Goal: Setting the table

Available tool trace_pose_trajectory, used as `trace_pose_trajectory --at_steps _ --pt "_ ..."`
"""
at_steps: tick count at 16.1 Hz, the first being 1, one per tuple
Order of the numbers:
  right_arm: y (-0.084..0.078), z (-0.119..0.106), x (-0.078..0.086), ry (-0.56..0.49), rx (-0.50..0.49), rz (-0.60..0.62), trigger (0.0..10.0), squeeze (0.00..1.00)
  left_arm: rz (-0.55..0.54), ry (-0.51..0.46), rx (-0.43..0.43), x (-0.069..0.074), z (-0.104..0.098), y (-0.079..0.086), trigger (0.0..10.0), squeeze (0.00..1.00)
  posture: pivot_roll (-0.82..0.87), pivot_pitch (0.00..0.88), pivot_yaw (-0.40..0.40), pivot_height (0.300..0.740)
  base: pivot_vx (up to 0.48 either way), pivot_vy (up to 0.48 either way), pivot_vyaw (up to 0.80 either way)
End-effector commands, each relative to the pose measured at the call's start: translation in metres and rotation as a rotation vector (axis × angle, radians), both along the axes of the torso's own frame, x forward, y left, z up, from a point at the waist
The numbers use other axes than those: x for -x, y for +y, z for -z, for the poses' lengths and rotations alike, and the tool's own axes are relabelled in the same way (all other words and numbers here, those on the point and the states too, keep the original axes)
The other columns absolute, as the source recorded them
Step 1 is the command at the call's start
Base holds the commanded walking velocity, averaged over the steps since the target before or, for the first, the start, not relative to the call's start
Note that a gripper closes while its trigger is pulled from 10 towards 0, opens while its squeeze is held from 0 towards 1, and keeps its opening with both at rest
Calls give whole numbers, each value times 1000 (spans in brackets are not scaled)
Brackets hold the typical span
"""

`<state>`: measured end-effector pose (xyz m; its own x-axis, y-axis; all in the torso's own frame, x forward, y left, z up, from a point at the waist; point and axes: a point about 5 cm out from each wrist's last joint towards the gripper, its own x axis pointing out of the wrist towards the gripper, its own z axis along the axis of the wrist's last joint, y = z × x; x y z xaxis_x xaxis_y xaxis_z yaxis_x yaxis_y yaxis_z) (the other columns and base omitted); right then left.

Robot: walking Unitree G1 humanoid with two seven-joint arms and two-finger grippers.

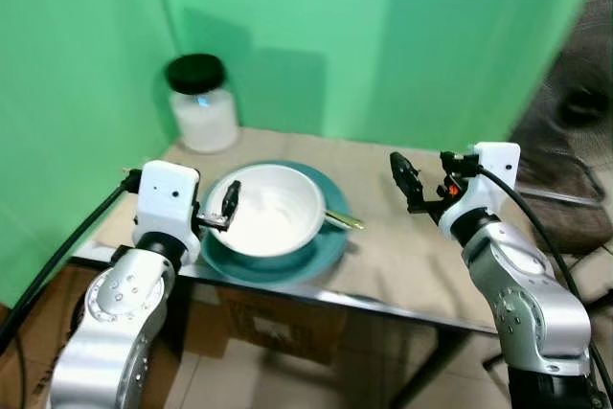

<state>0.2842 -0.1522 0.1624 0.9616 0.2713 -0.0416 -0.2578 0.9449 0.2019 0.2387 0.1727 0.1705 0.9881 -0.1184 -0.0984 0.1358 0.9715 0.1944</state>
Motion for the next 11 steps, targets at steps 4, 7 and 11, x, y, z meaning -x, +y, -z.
trace_pose_trajectory --at_steps 4,7,11 --pt "12 -5 -16 29 -100 -115 10000 1000 19 30 0 -3 3 12 10000 169 63 25 -17 740 0 0 0" --pt "19 -9 -24 51 -156 -205 10000 1000 116 113 166 -12 12 27 10000 0 63 19 -29 740 0 0 0" --pt "21 -10 -22 43 -109 -285 10000 1000 200 189 328 -28 18 42 10000 0 57 8 -33 740 0 0 0"
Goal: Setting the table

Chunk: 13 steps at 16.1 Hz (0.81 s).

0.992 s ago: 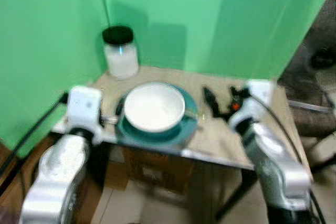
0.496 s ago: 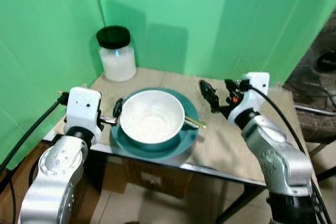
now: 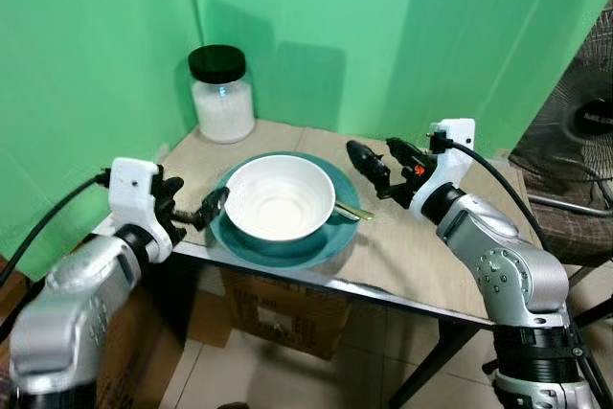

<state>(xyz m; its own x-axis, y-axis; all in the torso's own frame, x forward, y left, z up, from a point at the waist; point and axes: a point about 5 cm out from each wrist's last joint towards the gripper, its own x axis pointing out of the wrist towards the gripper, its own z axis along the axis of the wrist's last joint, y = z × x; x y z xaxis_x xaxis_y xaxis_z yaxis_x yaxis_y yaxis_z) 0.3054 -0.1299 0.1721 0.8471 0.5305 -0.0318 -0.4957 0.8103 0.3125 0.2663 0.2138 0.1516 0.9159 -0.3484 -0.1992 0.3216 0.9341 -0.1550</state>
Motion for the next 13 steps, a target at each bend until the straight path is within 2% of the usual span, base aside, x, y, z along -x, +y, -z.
trace_pose_trajectory --at_steps 1,2,3,4,5,6,7,8,10,13 --pt "-3 -3 2 -9 14 -48 10000 1000 22 65 50 -11 5 6 10000 0 49 4 -29 740 0 0 0" --pt "-5 -6 8 -30 29 -118 10000 906 24 118 80 -20 9 10 9647 0 45 3 -25 740 0 0 0" --pt "-6 -8 12 -43 43 -163 10000 471 24 146 115 -26 9 12 7294 0 42 0 -23 740 0 0 0" --pt "-6 -9 13 -45 48 -173 10000 471 26 154 128 -27 9 12 7294 0 42 0 -23 740 0 0 0" --pt "-8 -9 17 -52 76 -220 10000 0 55 193 157 -33 10 10 3725 0 39 0 -19 740 0 0 0" --pt "-8 -10 18 -53 81 -230 10000 0 62 203 163 -34 11 9 3725 0 39 0 -19 740 0 0 0" --pt "-9 -11 22 -63 99 -274 10000 0 98 225 147 -41 11 7 353 0 37 0 -13 740 0 0 0" --pt "-9 -12 26 -70 111 -311 10000 0 138 225 138 -45 7 3 0 0 36 0 -8 740 0 0 0" --pt "-9 -12 30 -71 121 -334 10000 0 178 240 134 -49 5 0 0 0 36 0 -4 740 0 0 0" --pt "-9 -10 33 -68 126 -357 10000 0 214 342 103 -52 16 -6 0 0 37 1 -2 740 0 0 0"
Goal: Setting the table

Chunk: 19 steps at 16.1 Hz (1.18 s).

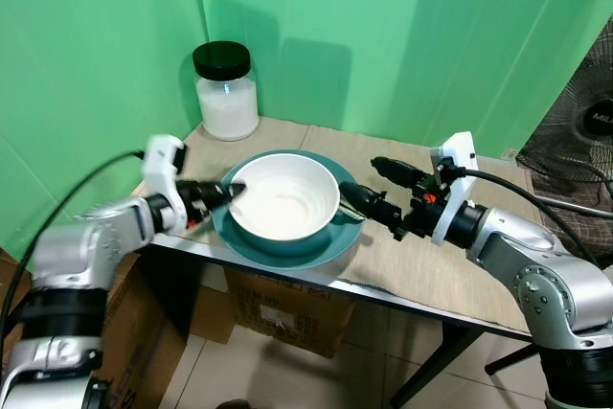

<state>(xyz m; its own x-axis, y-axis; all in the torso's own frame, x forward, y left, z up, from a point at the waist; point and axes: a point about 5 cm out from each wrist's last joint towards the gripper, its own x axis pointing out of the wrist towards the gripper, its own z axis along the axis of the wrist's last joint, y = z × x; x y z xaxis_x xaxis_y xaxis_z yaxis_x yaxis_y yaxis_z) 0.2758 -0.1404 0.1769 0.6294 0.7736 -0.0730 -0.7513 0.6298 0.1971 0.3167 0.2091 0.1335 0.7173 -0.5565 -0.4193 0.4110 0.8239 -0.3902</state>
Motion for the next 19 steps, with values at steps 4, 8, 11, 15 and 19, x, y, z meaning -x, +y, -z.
trace_pose_trajectory --at_steps 4,8,11,15,19 --pt "4 -4 7 -19 14 -48 10000 0 31 86 -32 -5 11 -3 0 0 34 3 5 740 0 0 0" --pt "4 -3 9 -20 17 -61 10000 0 29 81 34 -12 6 -9 0 0 31 2 7 740 0 0 0" --pt "4 -3 9 -23 19 -64 10000 0 36 88 48 -14 6 -12 0 0 31 1 7 740 0 0 0" --pt "4 -3 9 -27 22 -66 10000 0 44 99 55 -14 7 -13 0 0 33 0 5 740 0 0 0" --pt "5 -3 9 -31 25 -66 10000 0 10 97 57 -14 7 -10 0 0 35 0 2 740 0 0 0"
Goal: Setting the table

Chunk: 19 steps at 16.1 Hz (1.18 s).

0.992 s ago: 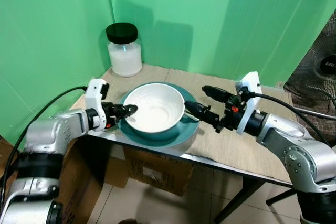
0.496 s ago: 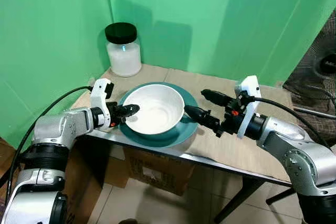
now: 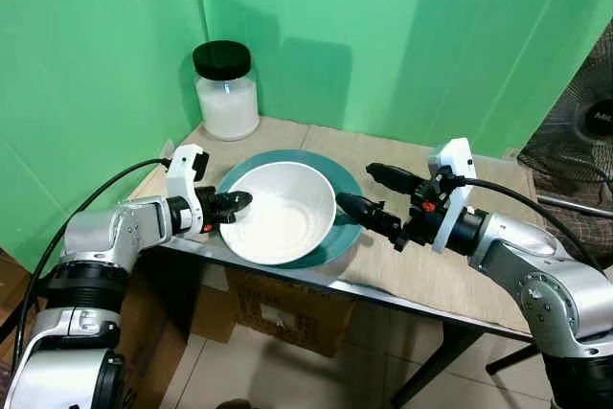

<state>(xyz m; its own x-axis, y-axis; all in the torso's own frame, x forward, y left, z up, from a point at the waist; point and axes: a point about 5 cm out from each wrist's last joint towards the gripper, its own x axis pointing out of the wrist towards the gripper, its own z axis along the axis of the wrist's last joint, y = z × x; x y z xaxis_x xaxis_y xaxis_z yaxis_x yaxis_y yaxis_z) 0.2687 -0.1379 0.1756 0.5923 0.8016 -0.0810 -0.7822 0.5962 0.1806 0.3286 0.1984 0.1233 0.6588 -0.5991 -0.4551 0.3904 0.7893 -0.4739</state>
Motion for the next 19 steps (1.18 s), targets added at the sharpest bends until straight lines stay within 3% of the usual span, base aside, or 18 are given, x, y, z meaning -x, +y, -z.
trace_pose_trajectory --at_steps 1,4,6,9,10,12,14,17,19 --pt "2 -4 1 -23 8 -18 10000 0 -25 -2 3 -3 -3 2 0 0 35 0 0 740 0 0 0" --pt "3 -4 1 -25 6 -19 10000 0 -84 -28 6 -5 -6 9 0 0 36 0 -2 740 0 0 0" --pt "3 -5 -1 -35 -4 -5 10000 0 -162 -137 34 -10 -26 18 0 0 35 0 -1 740 0 0 0" --pt "1 -11 -3 -61 -46 55 10000 0 -222 -220 101 -9 -53 25 0 0 35 0 -3 740 0 0 0" --pt "3 -20 -4 -87 -105 106 10000 0 -239 -335 140 -3 -80 18 0 0 36 0 -10 740 0 0 0" --pt "6 -25 -2 -105 -147 145 10000 0 -256 -429 162 2 -98 7 0 0 35 0 -14 740 0 0 0" --pt "8 -27 -5 -89 -179 269 10000 0 -299 -618 84 13 -116 -15 0 0 23 0 -9 740 0 0 0" --pt "6 -29 -5 -87 -206 363 10000 0 -402 -674 55 24 -118 -29 0 0 10 0 -6 740 0 0 -785" --pt "0 -29 -3 -98 -203 509 10000 0 -471 -785 -27 34 -120 -39 0 0 8 0 -16 740 0 0 -788"
